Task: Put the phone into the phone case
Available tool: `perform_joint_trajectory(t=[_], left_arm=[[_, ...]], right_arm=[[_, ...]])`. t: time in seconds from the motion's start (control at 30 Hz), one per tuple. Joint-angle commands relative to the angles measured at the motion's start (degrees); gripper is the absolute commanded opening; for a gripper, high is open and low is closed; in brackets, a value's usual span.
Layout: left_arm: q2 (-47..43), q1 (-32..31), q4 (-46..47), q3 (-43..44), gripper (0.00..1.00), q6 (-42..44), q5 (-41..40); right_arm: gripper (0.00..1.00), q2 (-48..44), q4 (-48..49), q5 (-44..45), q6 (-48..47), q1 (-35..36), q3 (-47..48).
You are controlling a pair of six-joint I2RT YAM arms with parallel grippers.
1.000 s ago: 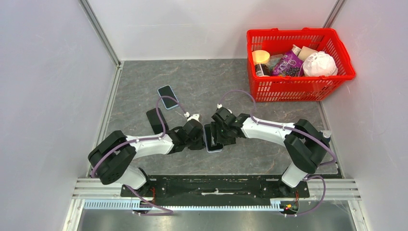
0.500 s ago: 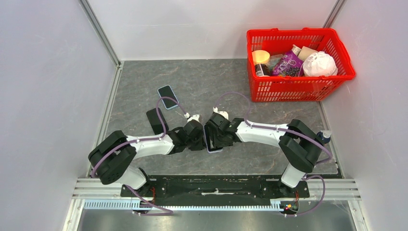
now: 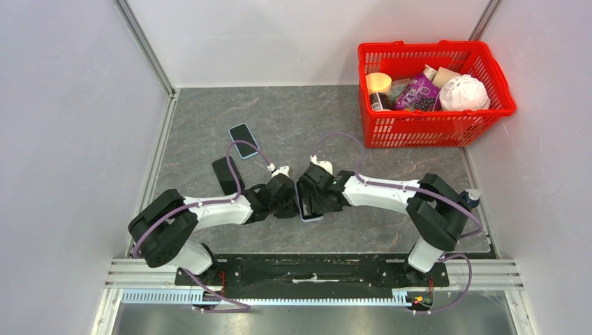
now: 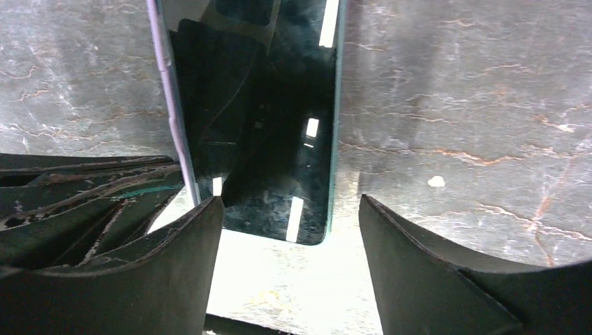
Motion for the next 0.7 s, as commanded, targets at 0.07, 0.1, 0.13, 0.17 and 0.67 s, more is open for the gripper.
perform_joint_trajectory(t=[0.07,0.1,0.13,0.17,0.67], left_arm=[[1.85,-0.91,-1.25,-1.09,0.14,-1.39,0.5],[1.79,-0.91,-1.25,-1.03,0.14,-1.39,0.49],[1.85,-0.91,-1.33,-1.02,0.14,-1.39,0.45],[1.83,-0.91,-1.38,-0.95,0.14,-1.39,0.42],[2.5,-0.91,-1.87,-0.45,0.14,-1.12,0.34]], right_arm=[[0.76,-5.89,0.36,-4.67,-0.88,-4.5,-2.74],[0.73,-6.55,0.92,-5.68,-0.88,-5.01,-3.21],[0.71,-6.78,1.32,-6.17,-0.8,-5.44,-3.58],[0.69,-6.79,1.73,-6.82,-0.79,-5.7,-3.78],[0.29,-3.07,3.11,-10.18,-0.64,-6.09,-3.35]])
